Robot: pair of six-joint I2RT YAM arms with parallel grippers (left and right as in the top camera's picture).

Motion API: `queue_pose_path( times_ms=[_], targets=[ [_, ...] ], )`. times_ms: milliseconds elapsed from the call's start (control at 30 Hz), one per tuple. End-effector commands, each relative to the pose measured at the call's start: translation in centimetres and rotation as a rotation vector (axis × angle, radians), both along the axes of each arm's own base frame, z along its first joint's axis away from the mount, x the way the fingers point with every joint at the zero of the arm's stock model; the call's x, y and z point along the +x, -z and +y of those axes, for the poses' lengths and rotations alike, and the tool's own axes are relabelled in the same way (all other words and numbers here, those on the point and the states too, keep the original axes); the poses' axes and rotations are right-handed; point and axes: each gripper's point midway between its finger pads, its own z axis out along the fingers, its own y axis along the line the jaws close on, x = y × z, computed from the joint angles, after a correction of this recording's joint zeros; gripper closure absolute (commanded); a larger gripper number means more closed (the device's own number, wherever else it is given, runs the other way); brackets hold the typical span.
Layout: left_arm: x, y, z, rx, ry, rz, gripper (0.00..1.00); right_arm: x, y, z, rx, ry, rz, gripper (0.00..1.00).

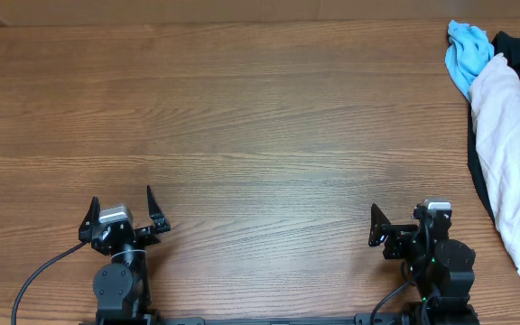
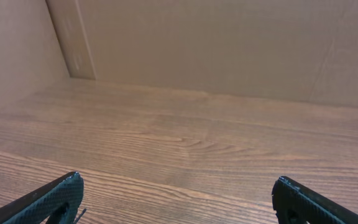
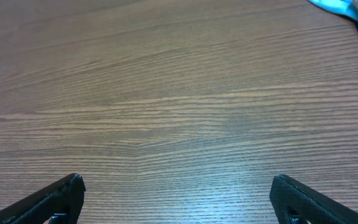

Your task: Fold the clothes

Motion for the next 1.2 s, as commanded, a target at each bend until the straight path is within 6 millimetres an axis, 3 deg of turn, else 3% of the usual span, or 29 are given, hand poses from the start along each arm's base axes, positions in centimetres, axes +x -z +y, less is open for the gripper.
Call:
queue_pose_path(
  times_ms=[0,833,1167],
  targets=[
    [0.0,-0.1,0.0,-0.014,0.000,-0.013,0.00,-0.1,0.4,-0.1,-0.010,0.002,0.007,0.00],
    [0.0,-0.1,0.0,-0.014,0.000,-0.013,0.00,-0.1,0.4,-0.1,-0.010,0.003,0.006,0.00],
    [0.0,-0.1,0.0,-0.014,0.000,-0.013,0.00,0.4,-0.8,0.4,0.012,-0.017,-0.043,0.00]
  ],
)
